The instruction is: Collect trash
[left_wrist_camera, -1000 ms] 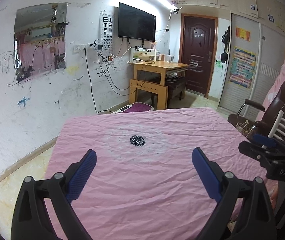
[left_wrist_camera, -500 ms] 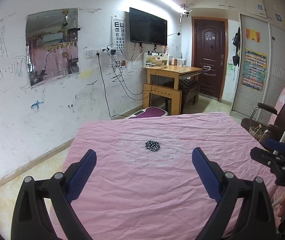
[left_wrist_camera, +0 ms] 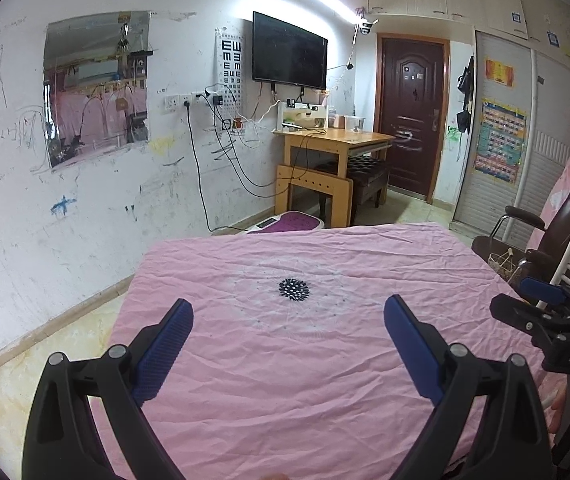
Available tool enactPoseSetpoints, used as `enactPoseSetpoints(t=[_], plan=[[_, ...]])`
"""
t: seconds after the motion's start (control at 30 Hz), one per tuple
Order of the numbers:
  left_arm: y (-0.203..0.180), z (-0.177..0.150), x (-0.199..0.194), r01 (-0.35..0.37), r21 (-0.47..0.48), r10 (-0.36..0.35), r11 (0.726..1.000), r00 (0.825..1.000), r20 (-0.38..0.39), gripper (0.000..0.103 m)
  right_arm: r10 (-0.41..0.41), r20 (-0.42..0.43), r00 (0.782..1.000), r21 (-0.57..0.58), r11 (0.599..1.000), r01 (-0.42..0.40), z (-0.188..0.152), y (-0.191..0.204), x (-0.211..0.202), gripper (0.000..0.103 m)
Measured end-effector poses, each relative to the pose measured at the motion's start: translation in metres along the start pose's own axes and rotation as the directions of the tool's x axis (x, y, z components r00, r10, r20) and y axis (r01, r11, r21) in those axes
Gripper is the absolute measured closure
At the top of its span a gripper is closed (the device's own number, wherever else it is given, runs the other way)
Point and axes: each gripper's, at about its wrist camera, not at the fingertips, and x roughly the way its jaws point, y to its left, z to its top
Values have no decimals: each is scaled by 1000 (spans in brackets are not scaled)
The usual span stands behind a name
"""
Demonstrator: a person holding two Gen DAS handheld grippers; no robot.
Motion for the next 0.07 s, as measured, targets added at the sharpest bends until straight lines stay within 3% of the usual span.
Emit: enactPoseSetpoints(t=[0.07], plan=[[0, 0, 1, 3, -3, -3, 1000, 1000, -4, 11, -1, 0, 1000, 1, 1000, 1, 0, -1, 0, 6]])
